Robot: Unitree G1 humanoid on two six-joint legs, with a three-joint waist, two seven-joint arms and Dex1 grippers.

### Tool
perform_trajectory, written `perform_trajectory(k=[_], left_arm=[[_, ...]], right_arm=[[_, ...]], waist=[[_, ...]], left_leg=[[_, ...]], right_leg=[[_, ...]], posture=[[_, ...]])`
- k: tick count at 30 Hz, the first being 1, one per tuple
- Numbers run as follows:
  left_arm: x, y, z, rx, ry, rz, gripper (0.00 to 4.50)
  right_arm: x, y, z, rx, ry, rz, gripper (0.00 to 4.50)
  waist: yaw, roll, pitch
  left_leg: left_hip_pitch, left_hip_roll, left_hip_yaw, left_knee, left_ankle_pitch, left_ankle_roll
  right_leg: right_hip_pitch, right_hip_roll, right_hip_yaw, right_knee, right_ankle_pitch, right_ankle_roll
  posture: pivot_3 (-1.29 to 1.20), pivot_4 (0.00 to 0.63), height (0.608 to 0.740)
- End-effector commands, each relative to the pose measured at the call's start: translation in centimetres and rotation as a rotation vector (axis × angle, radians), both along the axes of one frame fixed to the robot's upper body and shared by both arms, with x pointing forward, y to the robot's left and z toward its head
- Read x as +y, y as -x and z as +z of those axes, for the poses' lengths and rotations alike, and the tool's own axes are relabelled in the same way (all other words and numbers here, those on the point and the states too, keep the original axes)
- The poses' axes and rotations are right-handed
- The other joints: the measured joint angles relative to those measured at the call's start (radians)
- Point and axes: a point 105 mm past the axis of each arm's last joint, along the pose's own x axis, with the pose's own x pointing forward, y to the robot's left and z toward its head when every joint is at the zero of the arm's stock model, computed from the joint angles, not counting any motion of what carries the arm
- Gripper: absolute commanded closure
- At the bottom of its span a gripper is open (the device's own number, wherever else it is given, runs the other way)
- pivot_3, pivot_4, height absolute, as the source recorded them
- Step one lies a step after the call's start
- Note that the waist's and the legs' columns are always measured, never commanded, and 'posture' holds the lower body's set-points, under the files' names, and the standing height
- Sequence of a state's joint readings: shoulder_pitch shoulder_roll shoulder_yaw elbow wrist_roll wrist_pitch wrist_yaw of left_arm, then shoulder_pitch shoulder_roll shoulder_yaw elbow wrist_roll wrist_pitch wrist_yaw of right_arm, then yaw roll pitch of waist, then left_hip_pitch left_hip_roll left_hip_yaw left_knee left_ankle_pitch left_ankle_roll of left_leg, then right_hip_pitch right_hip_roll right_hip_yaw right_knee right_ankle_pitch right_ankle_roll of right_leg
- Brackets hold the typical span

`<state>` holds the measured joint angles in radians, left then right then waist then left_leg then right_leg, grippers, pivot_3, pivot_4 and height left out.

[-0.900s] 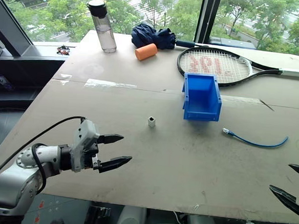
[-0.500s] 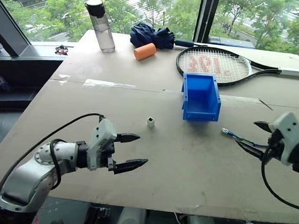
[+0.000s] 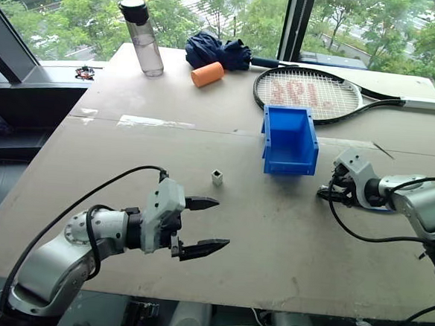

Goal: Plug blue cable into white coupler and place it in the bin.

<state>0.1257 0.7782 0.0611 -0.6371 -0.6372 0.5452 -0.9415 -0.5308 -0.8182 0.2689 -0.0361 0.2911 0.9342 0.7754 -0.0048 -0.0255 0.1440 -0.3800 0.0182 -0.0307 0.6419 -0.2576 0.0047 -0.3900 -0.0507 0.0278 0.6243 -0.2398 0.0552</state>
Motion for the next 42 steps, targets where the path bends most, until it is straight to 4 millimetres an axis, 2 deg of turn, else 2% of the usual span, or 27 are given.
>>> perform_trajectory(k=[1,2,4,9,11,13,16,17,21,22,25,28,34,38,42], left_arm=[[-0.1,0.2,1.0,-0.059,0.006,-0.008,0.00],[0.0,0.2,0.9,-0.058,0.006,-0.007,0.00],[0.0,0.2,0.9,-0.057,0.006,-0.006,0.00],[0.5,-0.5,1.0,-0.053,0.013,0.016,0.00],[0.6,-0.8,0.8,-0.052,0.001,0.015,0.00],[0.7,-1.1,0.7,-0.060,-0.016,0.013,0.00],[0.8,-2.0,0.5,-0.100,-0.060,0.032,0.00],[0.7,-2.3,0.5,-0.109,-0.067,0.034,0.00],[-0.2,-2.8,-0.1,-0.085,-0.114,0.019,0.00],[-0.5,-2.8,-0.3,-0.067,-0.120,0.007,0.00],[-2.1,-3.5,-0.7,-0.073,-0.154,-0.076,0.00],[-3.1,-4.8,-1.0,-0.078,-0.186,-0.116,0.00],[-5.5,-7.8,-1.8,-0.095,-0.267,-0.186,0.00],[-6.4,-9.7,-2.6,-0.119,-0.342,-0.241,0.00],[-7.0,-10.6,-3.2,-0.131,-0.391,-0.303,0.00]], right_arm=[[-0.4,0.7,-0.3,0.013,0.047,0.006,4.25],[-0.2,1.0,-0.2,0.013,0.045,0.017,4.48],[0.3,1.6,0.1,0.010,0.035,0.041,4.48],[5.8,2.7,2.4,-0.034,-0.094,0.150,4.48],[9.9,3.4,2.6,-0.029,-0.147,0.242,4.48],[12.7,3.8,2.3,-0.025,-0.155,0.309,4.48],[14.2,3.4,1.1,-0.046,-0.088,0.361,4.48],[14.4,3.2,0.8,-0.046,-0.092,0.369,4.08],[13.6,3.0,0.4,-0.096,-0.052,0.412,2.54],[13.3,3.3,0.7,-0.120,-0.060,0.437,1.92],[11.8,5.2,3.0,-0.265,-0.154,0.497,0.48],[10.0,7.7,3.9,-0.308,-0.292,0.486,0.48],[5.9,12.3,2.9,-0.293,-0.331,0.317,0.48],[5.0,14.7,2.6,-0.298,-0.348,0.194,0.48],[4.8,16.0,2.5,-0.313,-0.334,0.130,0.48]], waist=[[0.000,0.000,0.000],[0.001,0.000,0.000],[0.004,0.001,0.000],[-0.008,0.001,0.000],[-0.015,0.002,0.000],[-0.015,0.002,0.001],[-0.004,0.002,0.000],[-0.001,0.001,0.000],[0.005,0.001,0.000],[0.006,0.001,0.000],[0.018,0.001,0.000],[0.017,0.001,0.000],[0.018,0.001,0.000],[0.017,0.001,0.000],[0.005,0.001,-0.001]], left_leg=[[0.000,0.000,0.000,0.000,0.000,0.000],[0.000,0.000,0.000,0.001,0.000,0.000],[0.000,0.000,0.000,0.001,0.000,0.000],[-0.001,0.001,-0.001,0.001,0.000,0.000],[0.000,0.002,-0.001,0.001,0.000,0.000],[0.000,0.003,-0.001,0.000,0.000,0.000],[-0.001,0.002,-0.003,0.000,0.000,0.000],[-0.002,0.002,-0.004,0.000,0.000,0.000],[-0.003,-0.002,-0.003,0.001,0.000,0.000],[-0.003,-0.003,-0.002,0.001,0.000,0.000],[-0.003,-0.004,-0.004,0.002,0.000,0.000],[-0.003,-0.003,-0.005,0.001,0.000,0.000],[-0.002,-0.001,-0.004,0.002,0.000,0.000],[-0.002,-0.001,-0.004,0.003,0.000,0.000],[-0.002,-0.001,-0.003,0.005,0.000,0.000]], right_leg=[[0.000,0.000,0.000,0.000,0.000,0.000],[0.000,0.000,0.000,0.000,0.000,0.000],[0.000,0.000,0.000,0.001,0.000,0.000],[0.000,0.001,-0.001,0.001,0.000,0.000],[-0.001,0.002,0.000,0.002,0.000,0.001],[-0.002,0.003,0.000,0.003,0.001,0.001],[-0.002,0.003,-0.002,0.003,0.001,0.001],[-0.002,0.003,-0.003,0.002,0.001,0.001],[-0.002,-0.001,-0.002,0.001,0.001,0.001],[-0.002,-0.001,-0.002,0.002,0.001,0.001],[-0.001,-0.002,-0.004,0.001,0.002,0.004],[-0.001,-0.001,-0.004,0.001,0.002,0.004],[0.000,0.001,-0.003,0.002,0.002,0.005],[0.001,0.002,-0.003,0.002,0.002,0.005],[0.001,0.003,-0.002,0.002,0.000,0.008]], posture=[[0.00,0.150,0.740],[0.00,0.150,0.740],[0.00,0.150,0.740],[0.00,0.150,0.740],[0.00,0.150,0.740],[0.00,0.150,0.740],[0.00,0.150,0.740],[0.00,0.150,0.740],[0.00,0.150,0.740],[0.00,0.150,0.740],[0.00,0.150,0.740],[0.00,0.150,0.740],[0.00,0.150,0.740],[0.00,0.150,0.740],[0.00,0.150,0.740]])
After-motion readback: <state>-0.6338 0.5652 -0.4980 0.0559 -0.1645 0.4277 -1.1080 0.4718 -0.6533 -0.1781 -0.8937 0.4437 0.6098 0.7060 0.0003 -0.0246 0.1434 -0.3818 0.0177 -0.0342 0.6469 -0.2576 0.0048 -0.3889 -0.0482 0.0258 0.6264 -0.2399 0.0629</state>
